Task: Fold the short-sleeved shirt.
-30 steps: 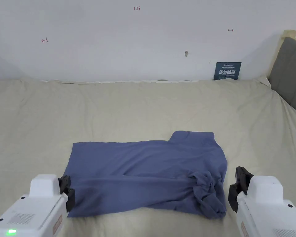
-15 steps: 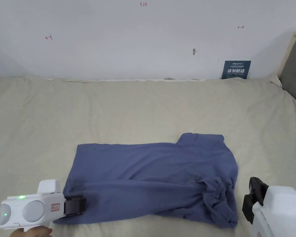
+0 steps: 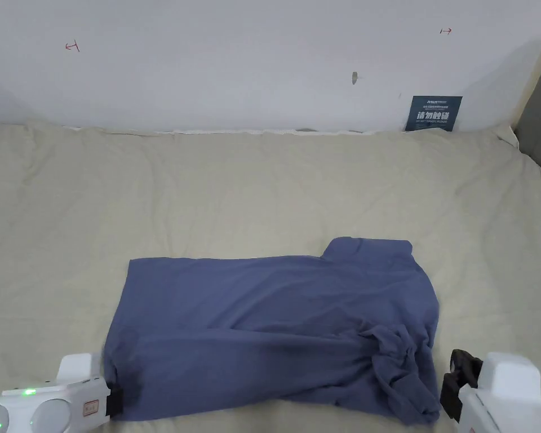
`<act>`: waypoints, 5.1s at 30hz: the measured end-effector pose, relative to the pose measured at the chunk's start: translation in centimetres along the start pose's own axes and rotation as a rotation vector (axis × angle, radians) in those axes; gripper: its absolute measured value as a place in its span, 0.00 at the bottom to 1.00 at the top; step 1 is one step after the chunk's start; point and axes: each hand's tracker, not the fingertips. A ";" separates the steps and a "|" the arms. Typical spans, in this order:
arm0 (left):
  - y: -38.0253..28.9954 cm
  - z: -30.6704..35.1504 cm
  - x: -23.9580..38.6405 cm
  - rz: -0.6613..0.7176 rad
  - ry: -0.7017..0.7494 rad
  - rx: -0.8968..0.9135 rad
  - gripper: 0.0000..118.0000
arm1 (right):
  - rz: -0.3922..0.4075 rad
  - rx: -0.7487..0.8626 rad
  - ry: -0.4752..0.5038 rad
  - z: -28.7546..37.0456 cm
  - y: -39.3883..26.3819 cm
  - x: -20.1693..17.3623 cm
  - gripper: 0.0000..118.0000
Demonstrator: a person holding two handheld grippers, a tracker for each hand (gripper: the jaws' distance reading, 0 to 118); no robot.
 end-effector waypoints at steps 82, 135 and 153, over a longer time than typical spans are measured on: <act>9.6 12.9 6.9 -0.091 0.019 0.540 0.00 | 0.093 0.405 0.037 6.0 9.6 -3.2 0.01; 11.6 -1.2 1.8 -0.070 -0.028 0.158 0.03 | 0.105 -0.358 0.029 -26.1 7.3 2.1 0.05; 1.6 10.0 -3.2 0.101 -0.048 0.208 0.03 | -0.038 -0.099 0.240 1.6 5.2 6.5 0.05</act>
